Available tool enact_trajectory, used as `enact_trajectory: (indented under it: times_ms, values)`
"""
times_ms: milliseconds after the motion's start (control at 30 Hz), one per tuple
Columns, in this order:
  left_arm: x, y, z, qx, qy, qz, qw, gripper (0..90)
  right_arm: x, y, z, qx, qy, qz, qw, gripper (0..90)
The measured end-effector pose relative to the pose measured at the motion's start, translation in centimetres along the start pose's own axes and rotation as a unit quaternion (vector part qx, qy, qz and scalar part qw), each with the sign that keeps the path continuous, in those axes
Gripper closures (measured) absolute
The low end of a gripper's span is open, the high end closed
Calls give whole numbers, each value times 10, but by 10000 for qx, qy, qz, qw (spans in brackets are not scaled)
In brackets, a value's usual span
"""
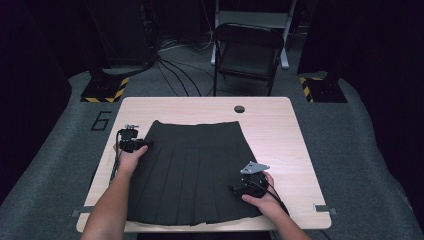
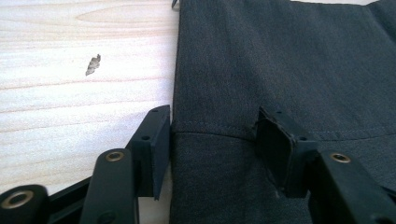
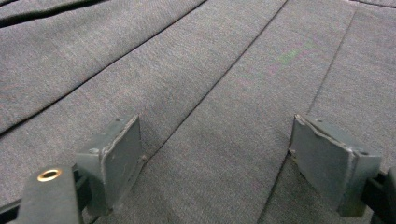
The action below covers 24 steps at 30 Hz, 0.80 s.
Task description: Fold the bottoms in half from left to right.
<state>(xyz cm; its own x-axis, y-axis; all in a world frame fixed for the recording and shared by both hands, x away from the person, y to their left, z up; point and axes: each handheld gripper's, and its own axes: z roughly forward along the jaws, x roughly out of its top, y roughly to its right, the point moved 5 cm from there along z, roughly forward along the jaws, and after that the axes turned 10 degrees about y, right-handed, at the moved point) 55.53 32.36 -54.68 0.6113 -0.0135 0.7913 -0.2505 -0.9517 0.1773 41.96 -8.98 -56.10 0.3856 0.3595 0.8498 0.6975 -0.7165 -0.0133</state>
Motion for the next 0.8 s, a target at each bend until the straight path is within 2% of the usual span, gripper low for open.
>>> enact_trajectory:
  times_ms: [100, 133, 167, 300, 500, 600, 700, 767, 800]
  values:
    - [1, 1, -1, 35, 42, -63, 10000, 492, 0, 0, 0, 0, 0, -1, 10000, 167]
    - [1, 0, -2, 38, 24, -2, 10000, 503, 0, 0, 0, 0, 0, 0, 10000, 166]
    - [2, 1, -3, 40, 35, -33, 10000, 503, 0, 0, 0, 0, 0, 0, 10000, 166]
    - [3, 2, -6, 83, 37, 54, 9999, 590, 0, 0, 0, 3, 6, -25, 10000, 166]
    - [5, 6, -11, 36, 80, 126, 9999, 672, 0, 1, 0, 9, -1, -27, 10000, 167]
    - [8, 10, -14, 36, 148, 174, 9997, 724, 0, 1, 0, 19, -10, -27, 10000, 167]
    - [11, 18, -19, 33, 214, 332, 9992, 764, 0, 1, 0, 21, -10, -26, 10000, 167]
    - [12, 20, -20, 45, 238, 342, 9991, 769, 0, 1, 0, 22, -10, -29, 10000, 167]
    - [15, 25, -24, 57, 325, 300, 9990, 776, 0, 1, 0, 31, -8, -18, 10000, 167]
